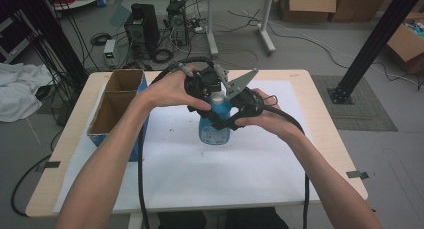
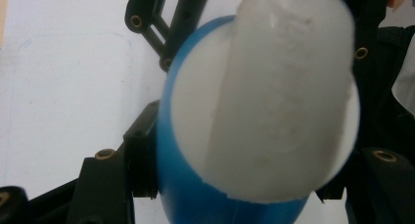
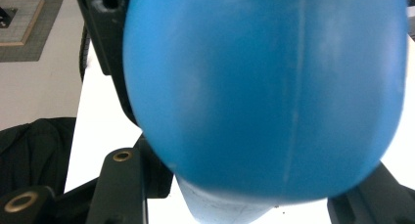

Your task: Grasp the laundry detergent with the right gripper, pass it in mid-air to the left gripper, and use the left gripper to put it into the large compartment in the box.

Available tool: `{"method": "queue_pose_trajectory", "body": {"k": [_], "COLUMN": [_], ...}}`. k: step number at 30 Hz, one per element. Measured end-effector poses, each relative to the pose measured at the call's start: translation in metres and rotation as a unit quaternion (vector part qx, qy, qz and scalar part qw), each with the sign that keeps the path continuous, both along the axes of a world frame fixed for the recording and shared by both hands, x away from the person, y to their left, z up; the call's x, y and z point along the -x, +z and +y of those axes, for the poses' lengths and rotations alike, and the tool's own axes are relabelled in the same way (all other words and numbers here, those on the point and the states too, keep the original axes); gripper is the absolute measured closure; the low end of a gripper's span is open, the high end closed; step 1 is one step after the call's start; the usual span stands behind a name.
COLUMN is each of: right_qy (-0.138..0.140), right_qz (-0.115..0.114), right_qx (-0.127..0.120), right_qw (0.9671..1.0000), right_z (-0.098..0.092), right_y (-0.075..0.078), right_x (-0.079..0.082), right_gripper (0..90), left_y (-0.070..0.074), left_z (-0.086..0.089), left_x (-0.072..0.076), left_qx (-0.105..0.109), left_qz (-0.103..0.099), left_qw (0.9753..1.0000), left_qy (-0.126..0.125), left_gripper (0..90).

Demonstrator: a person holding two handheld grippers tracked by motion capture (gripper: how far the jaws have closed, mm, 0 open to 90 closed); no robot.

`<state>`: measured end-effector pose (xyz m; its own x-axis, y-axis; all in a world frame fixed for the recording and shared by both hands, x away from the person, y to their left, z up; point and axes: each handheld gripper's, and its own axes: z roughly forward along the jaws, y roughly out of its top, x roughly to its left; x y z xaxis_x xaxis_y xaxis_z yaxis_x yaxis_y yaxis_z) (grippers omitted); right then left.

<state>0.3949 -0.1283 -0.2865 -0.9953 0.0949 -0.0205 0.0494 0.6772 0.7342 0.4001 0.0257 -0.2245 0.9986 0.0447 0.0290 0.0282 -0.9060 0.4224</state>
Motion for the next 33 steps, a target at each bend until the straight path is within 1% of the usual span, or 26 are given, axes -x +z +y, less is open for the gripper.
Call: {"method": "queue_pose_trajectory", "body": {"k": [1, 4, 7, 8, 9, 12, 13, 15, 21, 33], "right_qy": [0.001, 0.001, 0.000, 0.001, 0.001, 0.003, 0.003, 0.003, 0.003, 0.005], "right_qz": [0.000, 0.001, 0.002, 0.002, 0.003, 0.002, 0.003, 0.004, 0.005, 0.008], "right_qx": [0.000, -0.004, -0.008, -0.008, -0.009, -0.008, -0.008, -0.007, -0.007, -0.017], "right_qw": [1.0000, 1.0000, 1.0000, 1.0000, 1.0000, 1.0000, 1.0000, 1.0000, 1.0000, 0.9998], "right_z": [0.0000, -0.0002, -0.0005, -0.0006, -0.0005, -0.0005, -0.0004, -0.0005, 0.0000, -0.0019], "right_y": [-0.0001, -0.0003, -0.0009, -0.0011, -0.0013, -0.0021, -0.0025, -0.0032, -0.0054, -0.0074], "right_x": [-0.0001, -0.0002, -0.0002, -0.0002, -0.0002, -0.0003, -0.0002, -0.0002, -0.0002, -0.0002], "right_gripper": [45.4, 45.3, 45.1, 45.1, 45.0, 45.0, 45.0, 44.9, 44.5, 44.1], "left_y": [0.0004, 0.0003, 0.0004, 0.0007, 0.0003, -0.0002, -0.0005, -0.0016, -0.0035, -0.0045], "left_z": [0.0002, 0.0005, 0.0002, 0.0002, -0.0002, -0.0006, -0.0008, -0.0011, -0.0013, -0.0010], "left_x": [-0.0005, 0.0004, 0.0009, 0.0003, 0.0012, 0.0013, 0.0009, 0.0013, 0.0014, 0.0023], "left_qx": [-0.001, 0.003, 0.002, -0.001, 0.001, -0.001, -0.005, -0.003, -0.006, -0.003], "left_qz": [-0.002, -0.002, -0.005, -0.007, -0.005, -0.004, -0.004, -0.002, 0.000, -0.001], "left_qw": [1.0000, 1.0000, 1.0000, 1.0000, 1.0000, 1.0000, 1.0000, 1.0000, 1.0000, 1.0000], "left_qy": [-0.004, -0.001, -0.001, -0.005, 0.000, 0.000, -0.002, 0.000, 0.001, 0.003], "left_gripper": [37.2, 37.3, 37.4, 37.5, 37.5, 37.5, 37.5, 37.5, 37.5, 37.6]}}
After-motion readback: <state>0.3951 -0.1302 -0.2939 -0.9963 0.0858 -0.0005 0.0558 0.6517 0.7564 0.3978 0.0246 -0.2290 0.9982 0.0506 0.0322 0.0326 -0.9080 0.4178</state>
